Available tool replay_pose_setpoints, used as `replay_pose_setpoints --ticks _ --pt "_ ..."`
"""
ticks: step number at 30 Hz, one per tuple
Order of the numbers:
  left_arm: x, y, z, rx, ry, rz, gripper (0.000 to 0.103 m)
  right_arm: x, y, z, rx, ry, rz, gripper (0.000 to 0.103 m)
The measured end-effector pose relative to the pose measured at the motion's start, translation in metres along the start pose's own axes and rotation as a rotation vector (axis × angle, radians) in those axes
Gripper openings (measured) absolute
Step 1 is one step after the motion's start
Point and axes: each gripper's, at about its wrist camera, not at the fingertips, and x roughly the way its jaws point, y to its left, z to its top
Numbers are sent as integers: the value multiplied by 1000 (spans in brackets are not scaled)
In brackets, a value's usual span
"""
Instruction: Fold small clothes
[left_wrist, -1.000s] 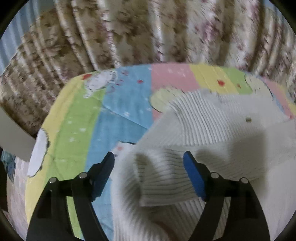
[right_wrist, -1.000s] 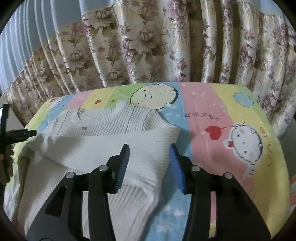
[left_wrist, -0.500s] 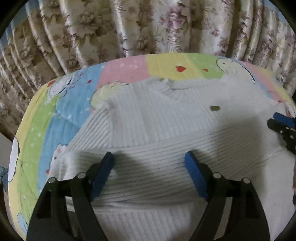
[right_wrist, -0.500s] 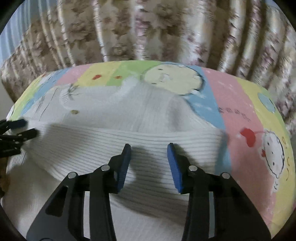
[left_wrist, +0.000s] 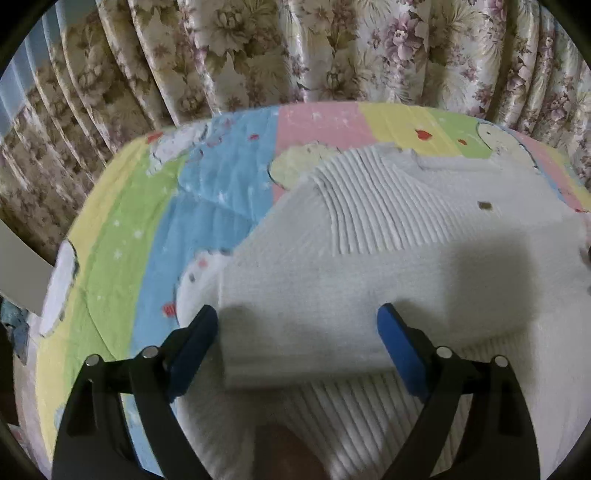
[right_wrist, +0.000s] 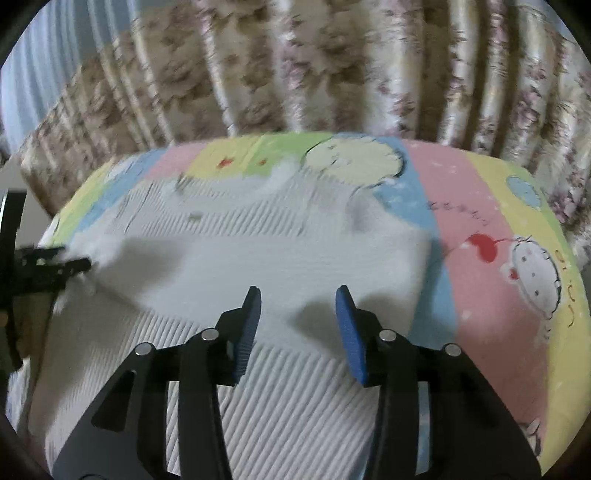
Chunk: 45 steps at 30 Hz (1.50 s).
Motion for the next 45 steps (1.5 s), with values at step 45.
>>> replay_pose_setpoints --ticks 45 --pt "-199 60 -295 -303 114 1 89 -109 218 -103 -444 -11 239 56"
